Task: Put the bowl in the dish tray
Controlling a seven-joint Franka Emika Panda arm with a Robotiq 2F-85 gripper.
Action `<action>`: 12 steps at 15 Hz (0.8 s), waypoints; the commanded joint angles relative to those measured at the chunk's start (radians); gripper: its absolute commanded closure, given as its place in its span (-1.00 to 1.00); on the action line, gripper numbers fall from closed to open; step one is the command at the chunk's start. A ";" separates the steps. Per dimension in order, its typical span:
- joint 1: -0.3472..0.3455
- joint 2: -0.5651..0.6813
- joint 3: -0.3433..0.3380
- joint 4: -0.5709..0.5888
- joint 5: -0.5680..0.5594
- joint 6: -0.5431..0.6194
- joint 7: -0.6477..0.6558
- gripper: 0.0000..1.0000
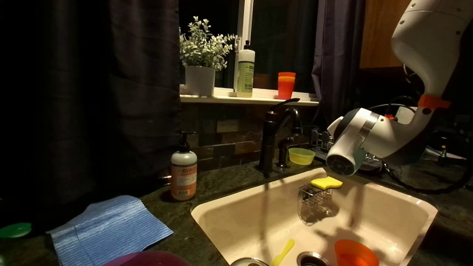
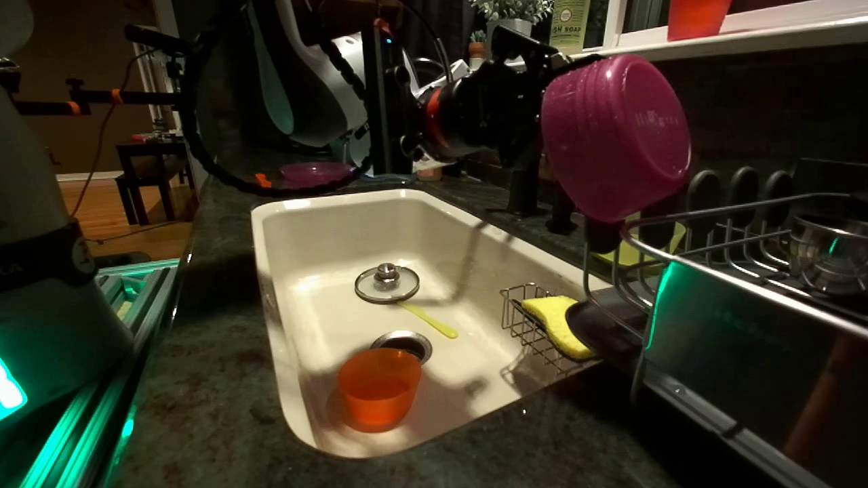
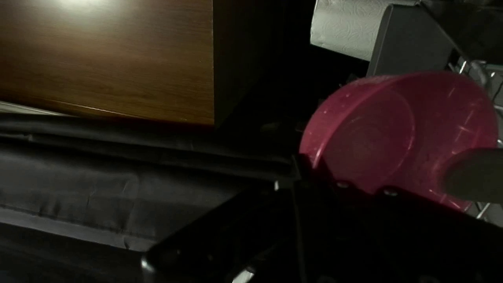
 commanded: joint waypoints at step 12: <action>-0.007 0.106 0.004 0.035 -0.070 -0.070 0.030 -0.13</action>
